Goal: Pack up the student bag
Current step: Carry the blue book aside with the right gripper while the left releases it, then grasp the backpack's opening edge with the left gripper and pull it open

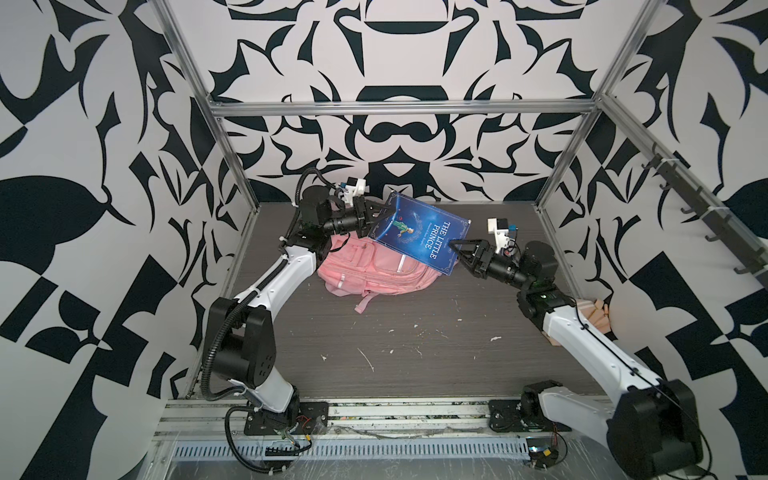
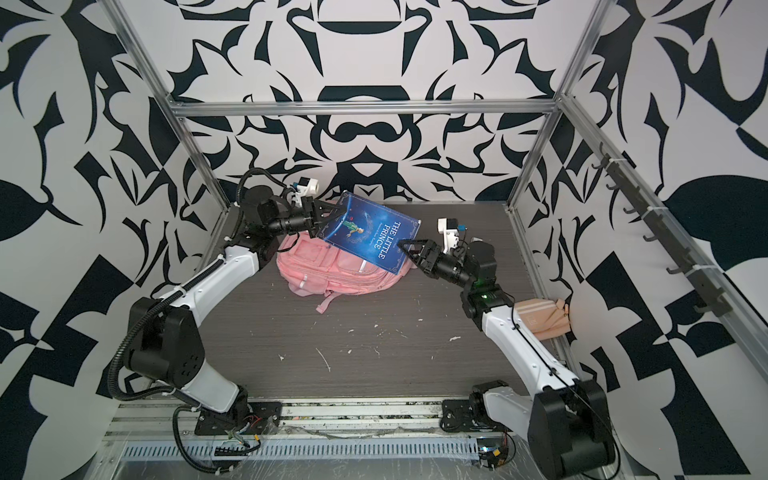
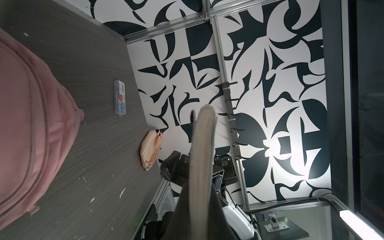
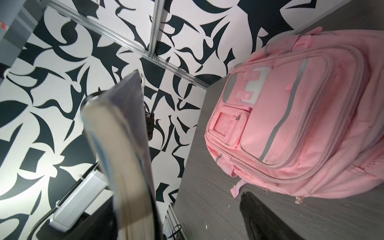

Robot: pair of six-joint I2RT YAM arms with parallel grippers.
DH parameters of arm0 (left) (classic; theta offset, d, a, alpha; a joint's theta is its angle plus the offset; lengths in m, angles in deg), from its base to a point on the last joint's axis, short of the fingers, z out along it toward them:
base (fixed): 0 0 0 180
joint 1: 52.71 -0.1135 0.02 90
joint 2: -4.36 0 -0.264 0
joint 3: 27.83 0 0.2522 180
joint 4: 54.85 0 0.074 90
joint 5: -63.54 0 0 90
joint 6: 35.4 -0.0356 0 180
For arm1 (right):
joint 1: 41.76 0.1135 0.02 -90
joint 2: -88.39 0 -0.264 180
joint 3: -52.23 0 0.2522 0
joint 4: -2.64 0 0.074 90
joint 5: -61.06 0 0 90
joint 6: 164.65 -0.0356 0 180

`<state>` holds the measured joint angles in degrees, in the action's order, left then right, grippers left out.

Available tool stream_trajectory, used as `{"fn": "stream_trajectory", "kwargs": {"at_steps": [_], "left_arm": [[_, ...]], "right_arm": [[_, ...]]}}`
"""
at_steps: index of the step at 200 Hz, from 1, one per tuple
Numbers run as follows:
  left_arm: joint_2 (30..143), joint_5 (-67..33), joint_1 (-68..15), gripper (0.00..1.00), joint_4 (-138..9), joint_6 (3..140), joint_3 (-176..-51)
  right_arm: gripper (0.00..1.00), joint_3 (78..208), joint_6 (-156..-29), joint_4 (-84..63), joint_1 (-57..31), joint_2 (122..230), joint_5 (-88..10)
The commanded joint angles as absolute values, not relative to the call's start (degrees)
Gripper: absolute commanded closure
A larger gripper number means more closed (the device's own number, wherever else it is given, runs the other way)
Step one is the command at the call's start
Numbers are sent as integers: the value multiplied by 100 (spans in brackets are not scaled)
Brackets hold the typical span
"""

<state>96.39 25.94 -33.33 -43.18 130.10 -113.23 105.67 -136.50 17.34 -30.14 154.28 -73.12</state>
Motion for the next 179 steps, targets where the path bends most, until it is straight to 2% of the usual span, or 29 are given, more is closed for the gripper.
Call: {"fn": "stream_trajectory", "kwargs": {"at_steps": [1,17,42,69,73,81,86,92,113,124,139,153,179], "left_arm": [[9578,2311,-3241,100,-3842,13244,-11218],[9559,2190,-3206,100,-3919,13200,-11171],[9533,1984,-3107,100,-3812,13191,-11013],[9626,1918,-2947,100,-3883,13125,-11011],[9642,1916,-2934,100,-3961,13086,-11039],[9656,1870,-2924,83,-4225,12986,-11086],[9652,1821,-2924,65,-4420,12880,-11106],[9632,1734,-2924,50,-4705,12701,-11130],[9481,927,-2880,11,-6974,11255,-11708],[9563,232,-2731,4,-8526,10201,-12373],[9879,-512,-2512,2,-9720,9451,-13134],[10254,-861,-2429,2,-10188,9500,-13478],[10979,-1271,-2247,5,-10535,9409,-13992]], "right_arm": [[19,10692,-14145,2916,-2925,15522,-7215],[33,10745,-14139,2939,-2856,15538,-7243],[71,10742,-13997,2599,-2822,15354,-7262],[100,10647,-13854,2201,-2822,15077,-7225],[100,10646,-13828,2154,-2822,15031,-7234],[100,10686,-13686,1921,-2843,14938,-7268],[100,10743,-13528,1685,-2863,14851,-7258],[100,10815,-13284,1296,-2914,14754,-7217],[100,11185,-12293,-418,-3385,14369,-6967],[100,11394,-11882,-1156,-3734,14277,-6992],[100,11659,-11466,-1866,-4234,14226,-7100],[100,11903,-11022,-2517,-4619,14121,-6821],[100,12281,-10362,-3389,-4940,14104,-5700]]}}
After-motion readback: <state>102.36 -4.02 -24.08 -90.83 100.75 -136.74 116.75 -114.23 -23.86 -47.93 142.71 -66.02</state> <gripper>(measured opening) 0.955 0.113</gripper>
